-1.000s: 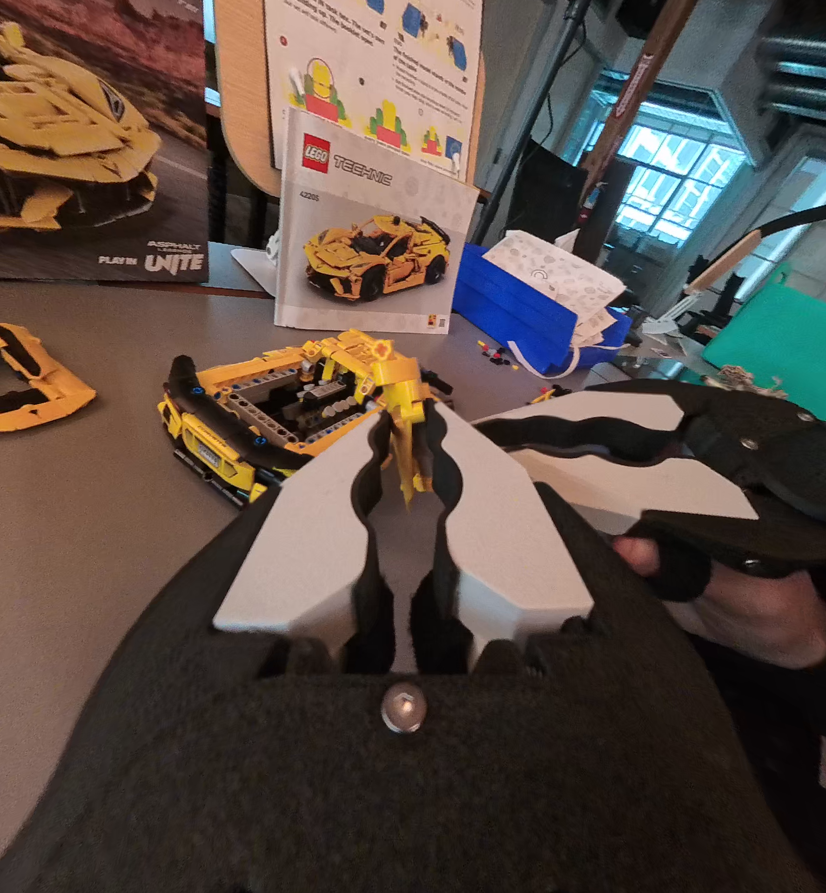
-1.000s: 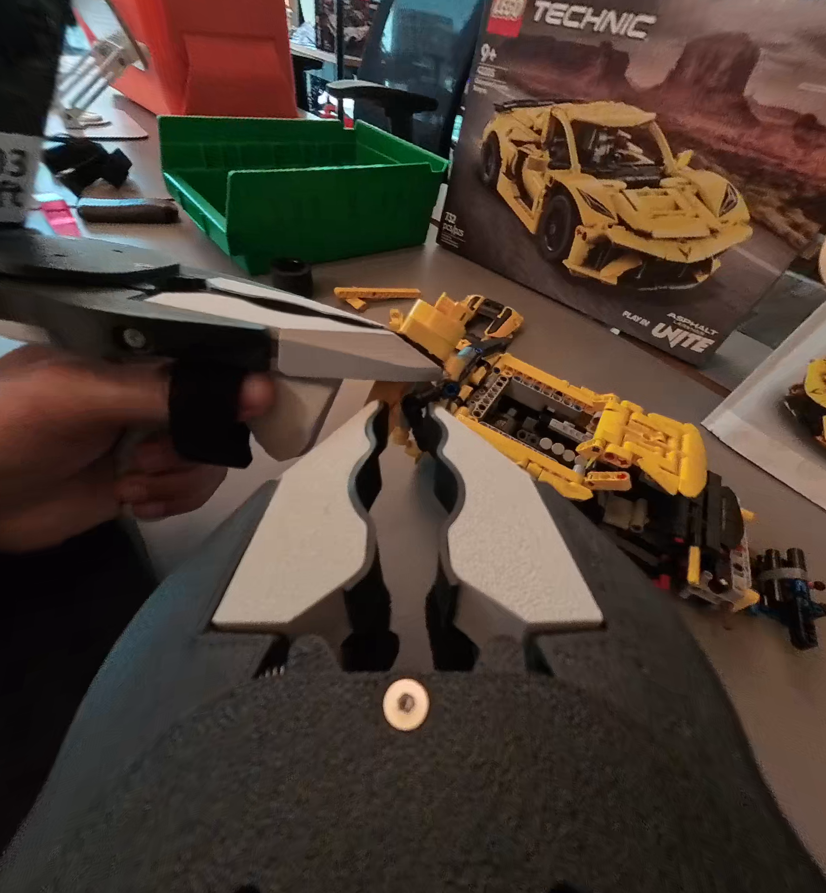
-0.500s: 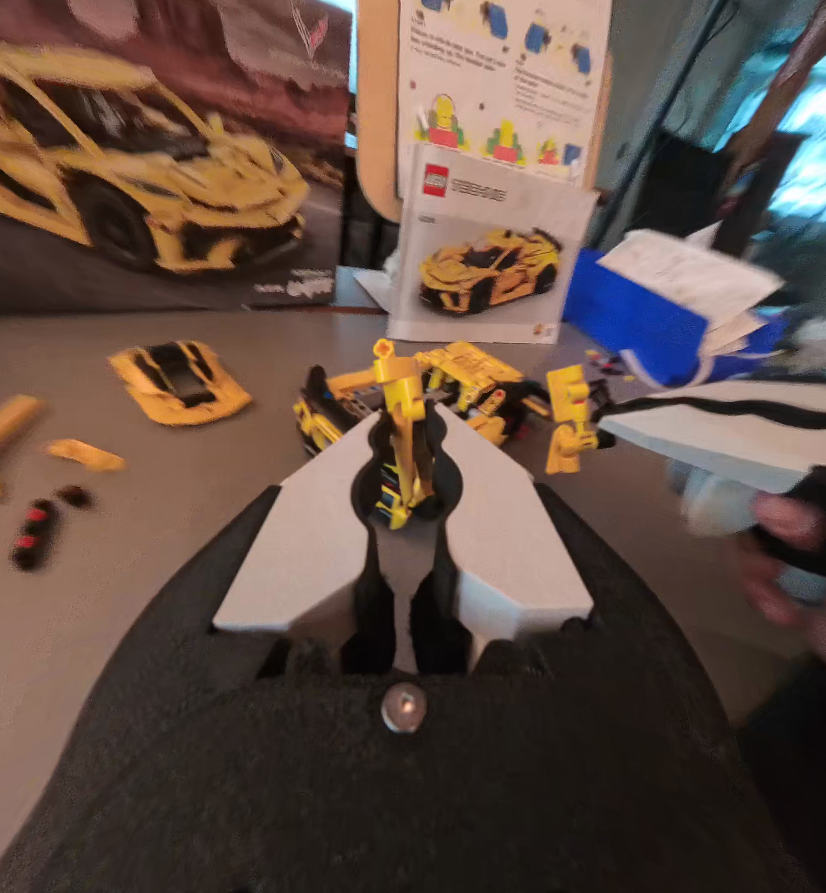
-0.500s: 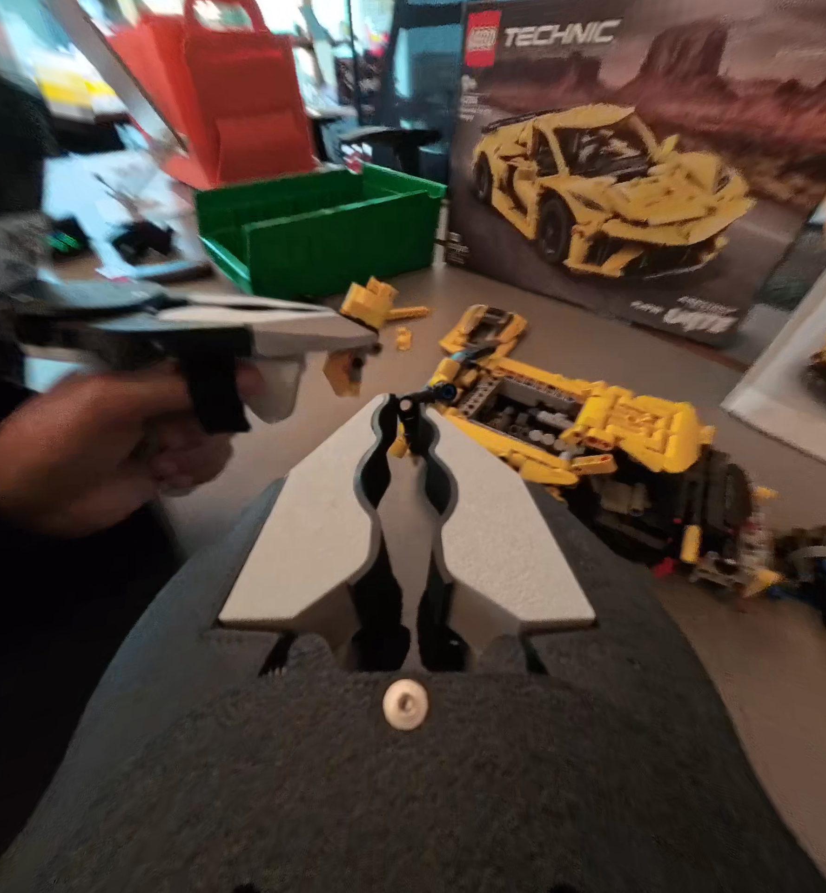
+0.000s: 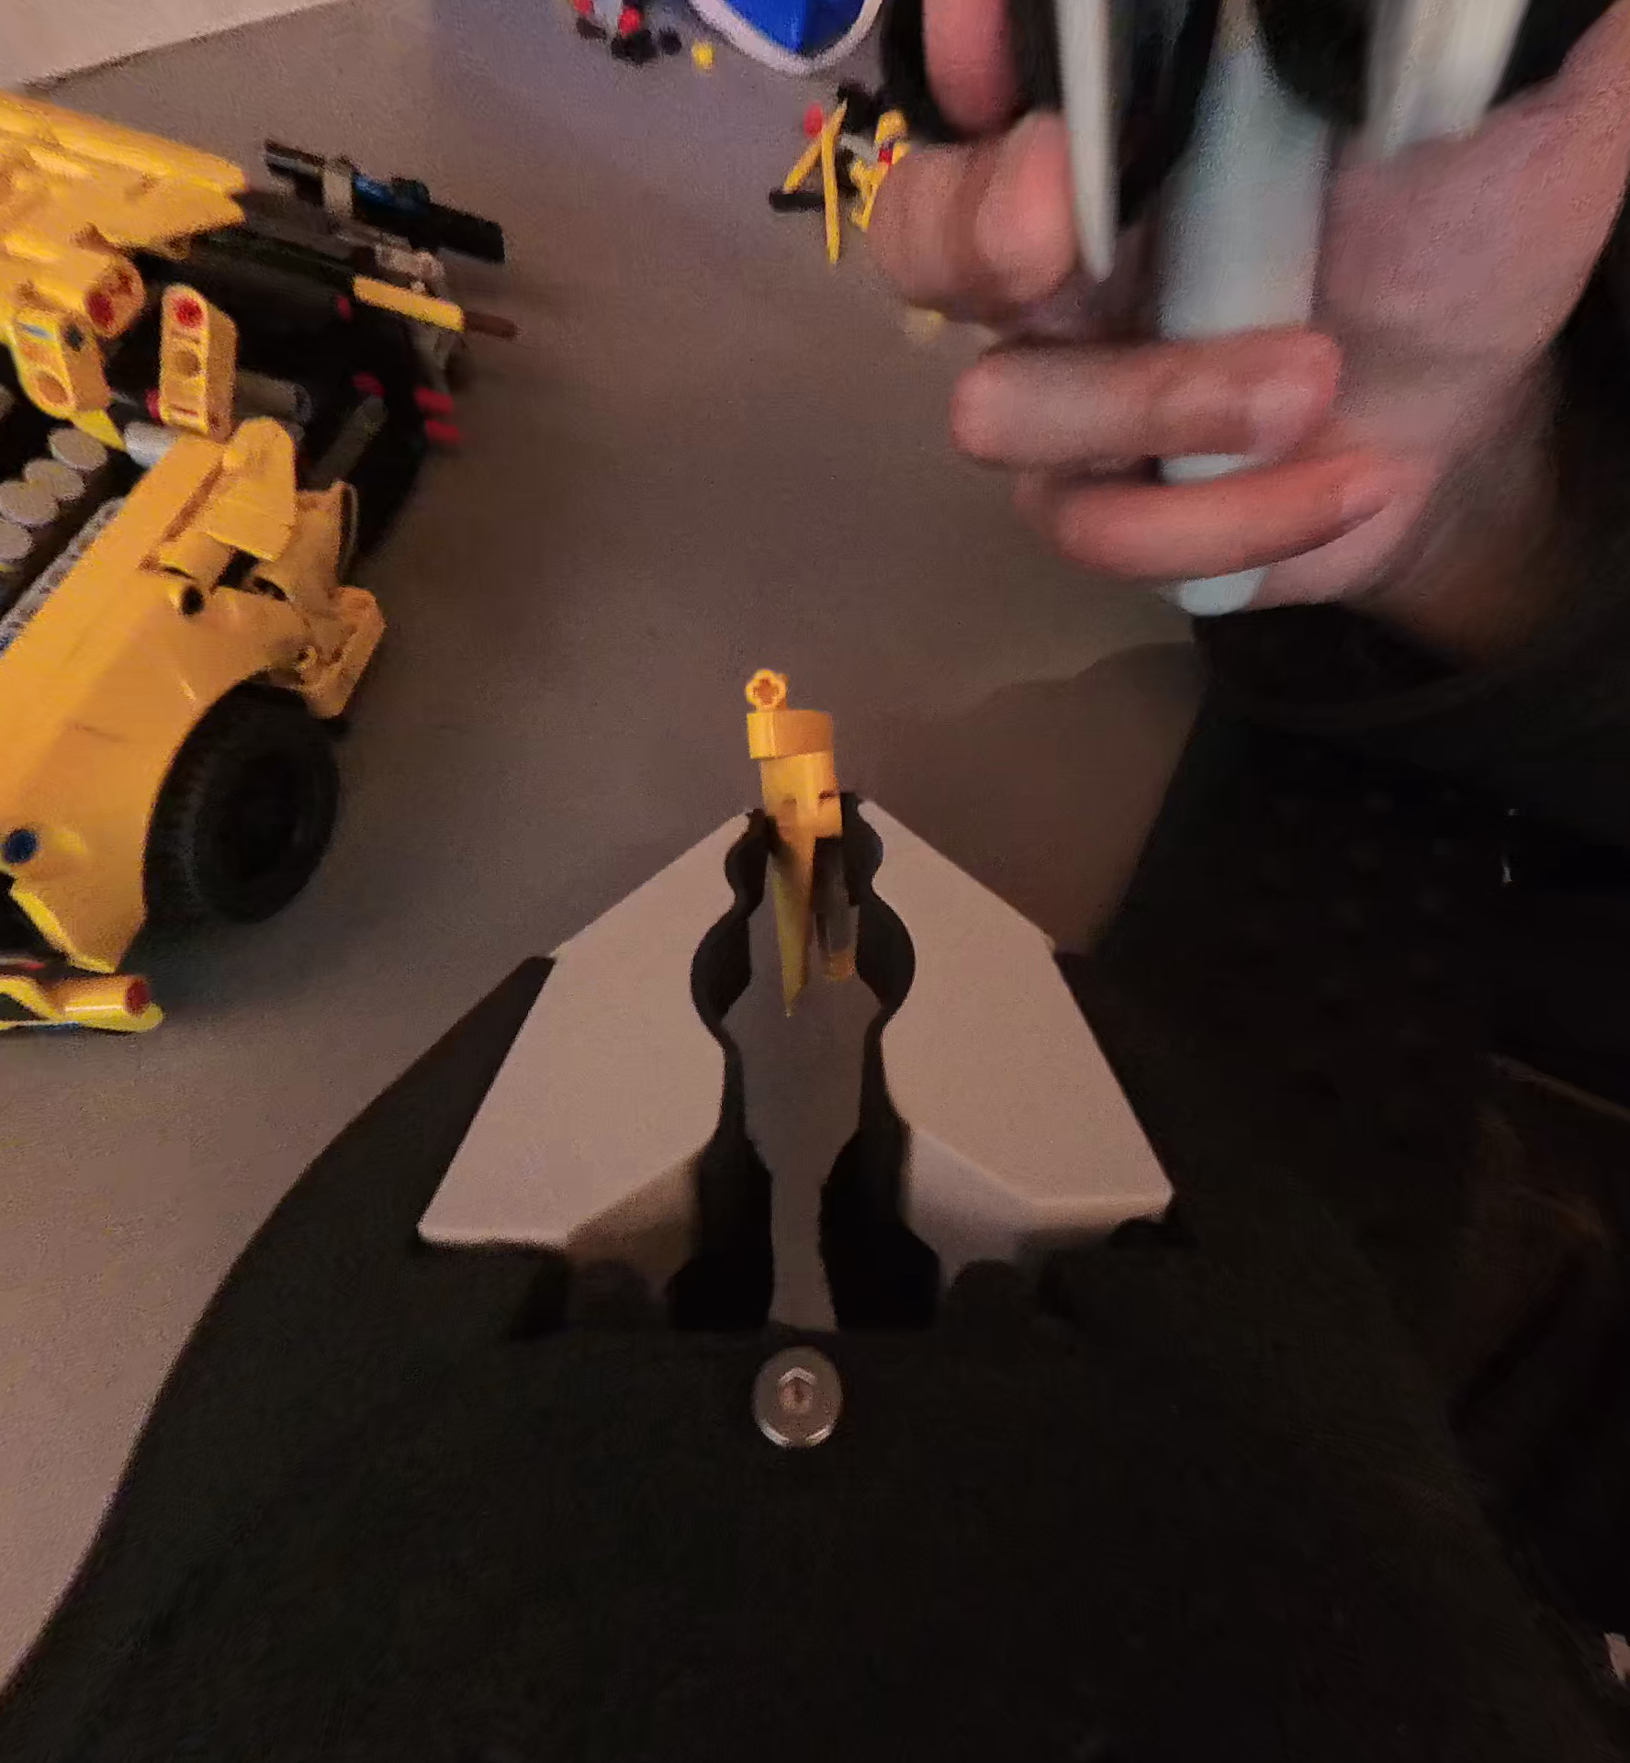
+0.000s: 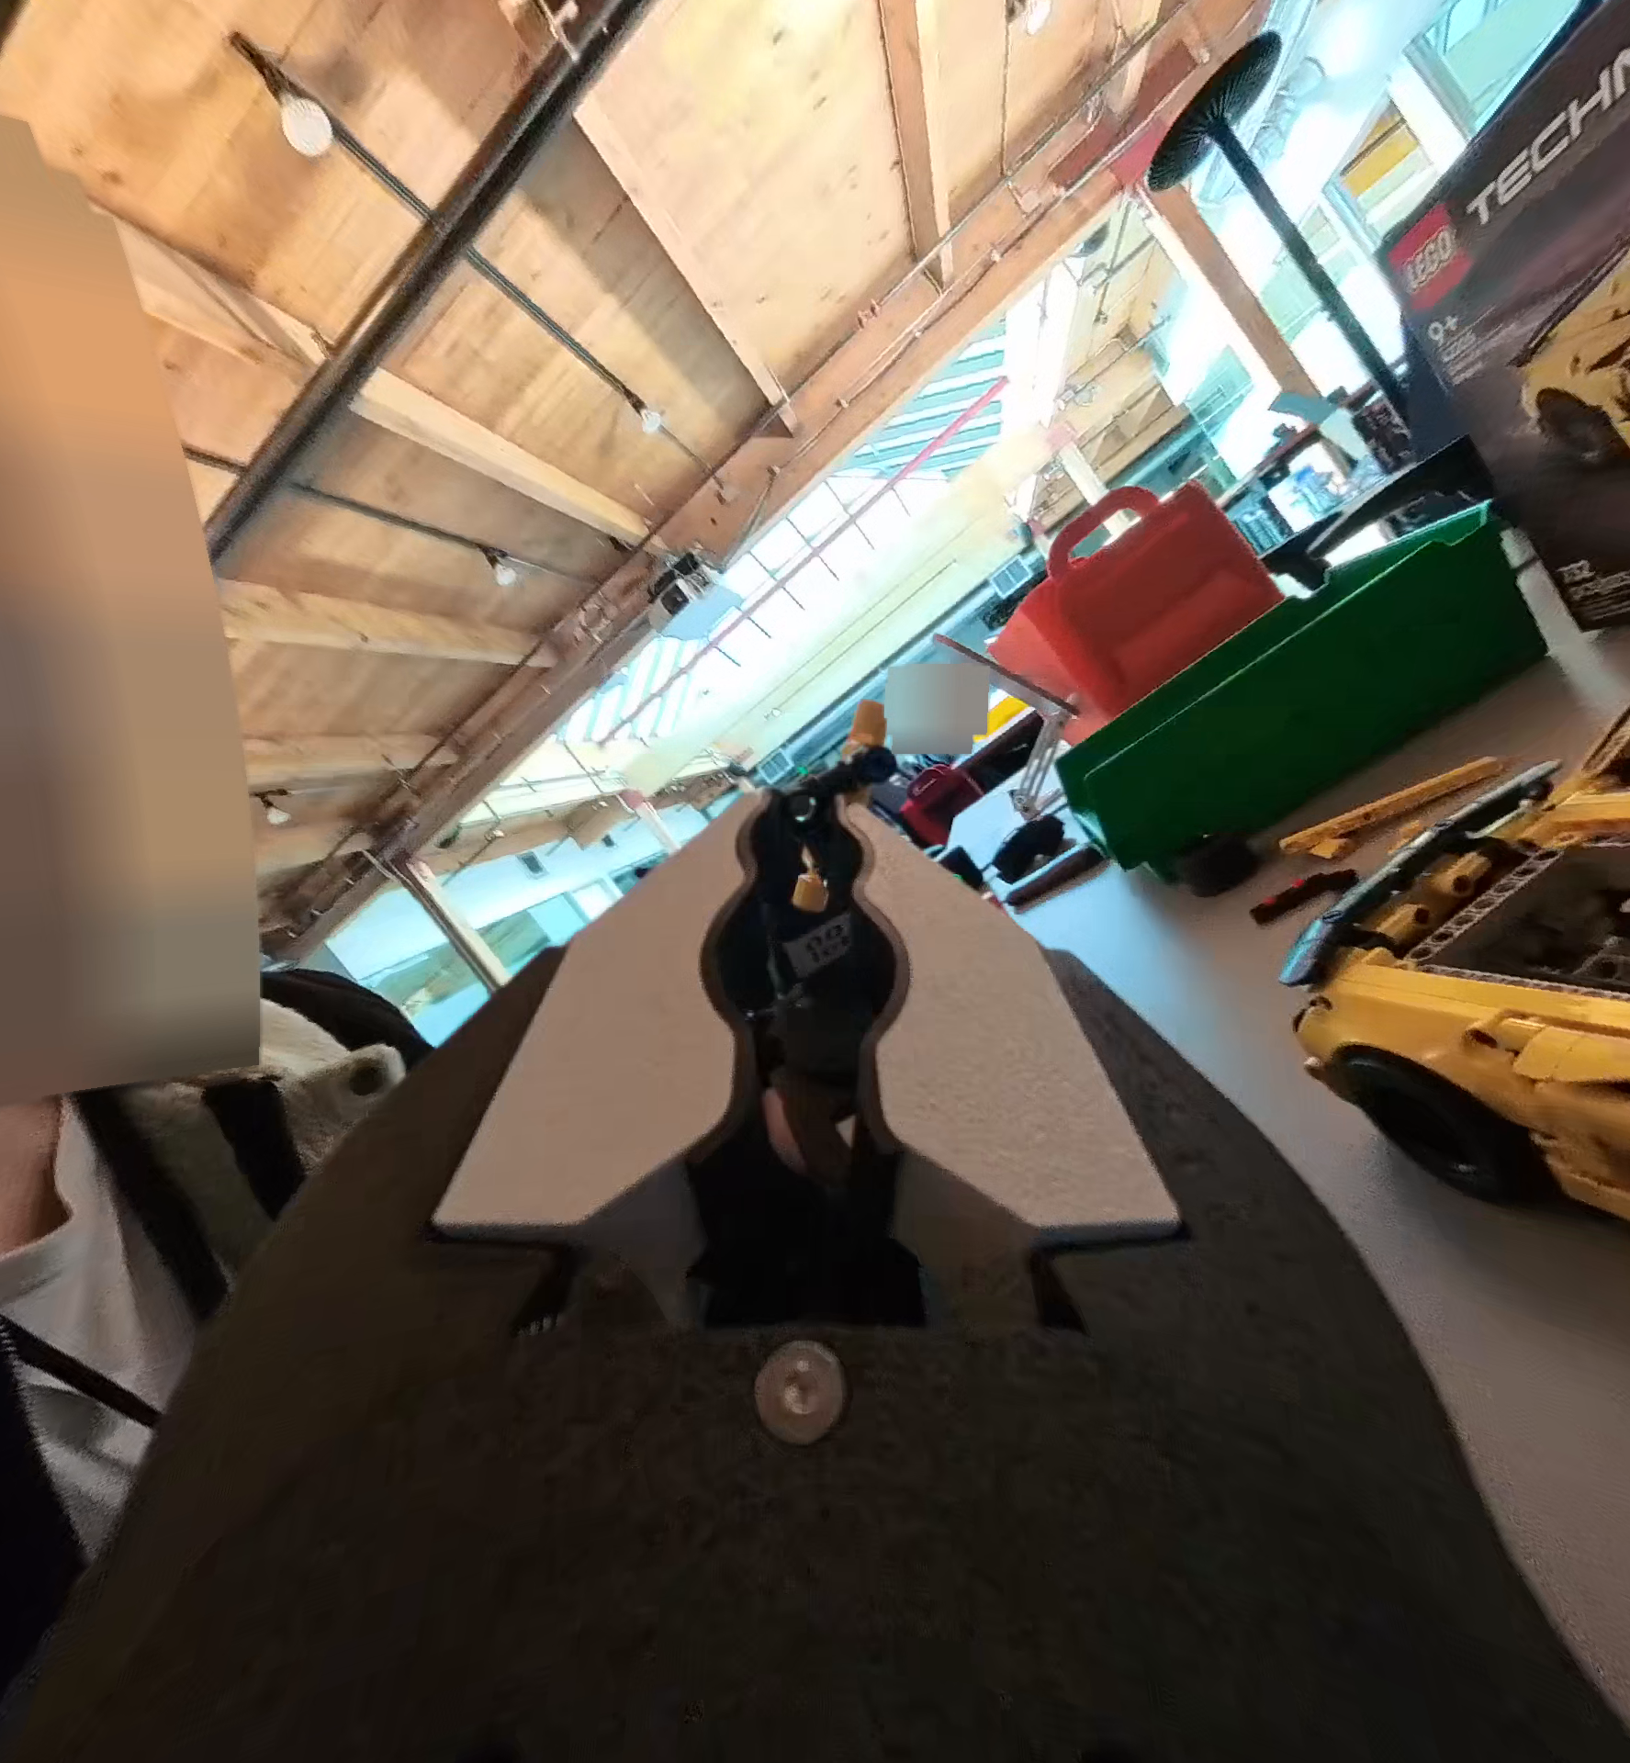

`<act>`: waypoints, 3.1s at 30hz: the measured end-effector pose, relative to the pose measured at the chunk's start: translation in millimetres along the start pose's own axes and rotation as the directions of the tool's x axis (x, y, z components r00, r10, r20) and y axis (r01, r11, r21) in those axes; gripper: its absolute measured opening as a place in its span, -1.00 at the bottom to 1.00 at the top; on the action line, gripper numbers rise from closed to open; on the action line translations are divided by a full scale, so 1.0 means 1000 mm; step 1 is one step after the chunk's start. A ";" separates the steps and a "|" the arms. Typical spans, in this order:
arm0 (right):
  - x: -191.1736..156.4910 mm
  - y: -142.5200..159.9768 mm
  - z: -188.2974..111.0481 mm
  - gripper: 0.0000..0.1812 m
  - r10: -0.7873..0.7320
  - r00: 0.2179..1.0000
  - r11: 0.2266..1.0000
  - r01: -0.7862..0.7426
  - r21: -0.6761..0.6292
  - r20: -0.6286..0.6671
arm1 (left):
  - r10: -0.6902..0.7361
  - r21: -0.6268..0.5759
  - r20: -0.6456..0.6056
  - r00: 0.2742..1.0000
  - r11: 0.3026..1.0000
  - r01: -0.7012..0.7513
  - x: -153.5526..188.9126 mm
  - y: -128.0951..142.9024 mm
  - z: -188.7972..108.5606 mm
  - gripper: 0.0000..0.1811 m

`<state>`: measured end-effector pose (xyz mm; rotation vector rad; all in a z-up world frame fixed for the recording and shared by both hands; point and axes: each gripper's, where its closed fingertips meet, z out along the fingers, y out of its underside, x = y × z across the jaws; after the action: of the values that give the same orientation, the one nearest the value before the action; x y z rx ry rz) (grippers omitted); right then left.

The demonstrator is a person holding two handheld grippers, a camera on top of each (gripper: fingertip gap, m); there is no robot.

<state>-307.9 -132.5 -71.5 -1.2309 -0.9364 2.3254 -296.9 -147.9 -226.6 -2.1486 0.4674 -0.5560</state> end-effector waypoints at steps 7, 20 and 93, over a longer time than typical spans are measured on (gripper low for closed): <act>0.001 -0.003 -0.001 -0.91 0.037 0.999 0.999 -0.037 0.032 0.014 | -0.205 -0.040 0.060 0.977 0.977 0.207 -0.029 0.010 0.002 -0.74; 0.013 0.049 0.016 -0.89 -0.324 0.937 0.908 0.270 -0.321 -0.129 | -0.174 0.520 -0.449 0.877 0.747 0.414 0.006 -0.087 -0.091 -0.58; 0.091 -0.066 -0.324 -0.69 -0.603 0.118 0.764 -0.199 -0.614 -0.789 | 0.025 0.529 -0.141 0.990 0.847 0.054 0.013 -0.075 -0.084 -0.97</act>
<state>-91.4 93.4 -211.4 -2.1852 -1.1325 0.3914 -321.1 -165.4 -117.5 -1.5836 0.3240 -0.7544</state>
